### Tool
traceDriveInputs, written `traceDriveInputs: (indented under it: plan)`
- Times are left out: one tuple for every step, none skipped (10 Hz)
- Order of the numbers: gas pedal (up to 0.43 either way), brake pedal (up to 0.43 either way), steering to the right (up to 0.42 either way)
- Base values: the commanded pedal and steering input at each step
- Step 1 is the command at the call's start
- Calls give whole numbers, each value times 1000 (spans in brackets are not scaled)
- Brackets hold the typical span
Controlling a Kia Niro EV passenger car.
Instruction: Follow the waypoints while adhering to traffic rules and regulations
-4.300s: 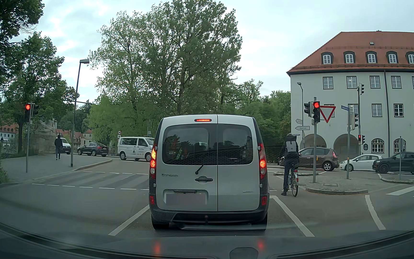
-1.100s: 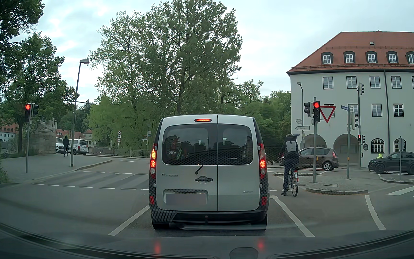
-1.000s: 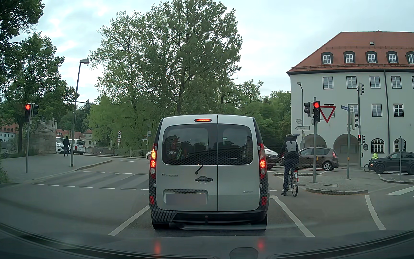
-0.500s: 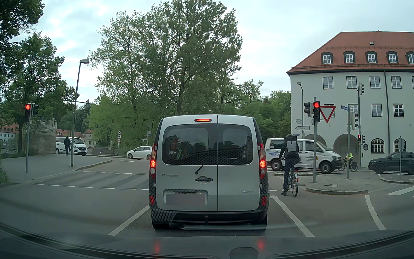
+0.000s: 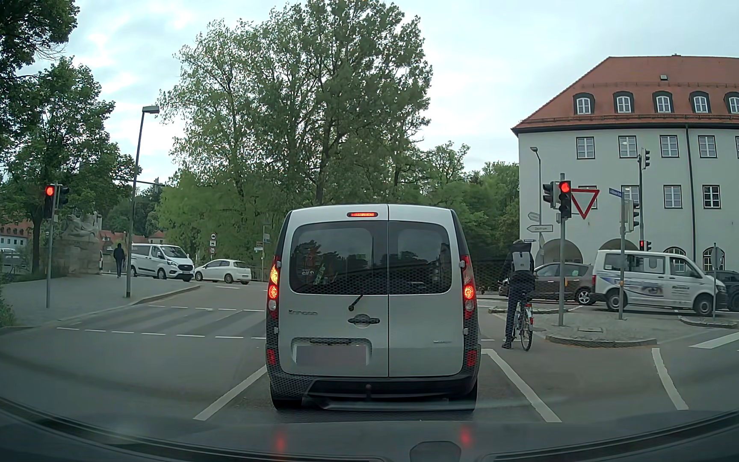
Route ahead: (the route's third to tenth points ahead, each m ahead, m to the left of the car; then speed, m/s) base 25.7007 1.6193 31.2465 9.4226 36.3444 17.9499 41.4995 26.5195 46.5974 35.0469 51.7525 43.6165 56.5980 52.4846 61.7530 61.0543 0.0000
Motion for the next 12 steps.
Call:
traceDriveInputs:
  plan:
    - [0, 244, -5]
    - [0, 244, -5]
    - [0, 244, -5]
    - [0, 244, -5]
    - [0, 244, -5]
    - [0, 244, -5]
    - [0, 244, -5]
    - [0, 244, -5]
    - [0, 244, -5]
    - [0, 244, -5]
    - [0, 244, -5]
    - [0, 244, -5]
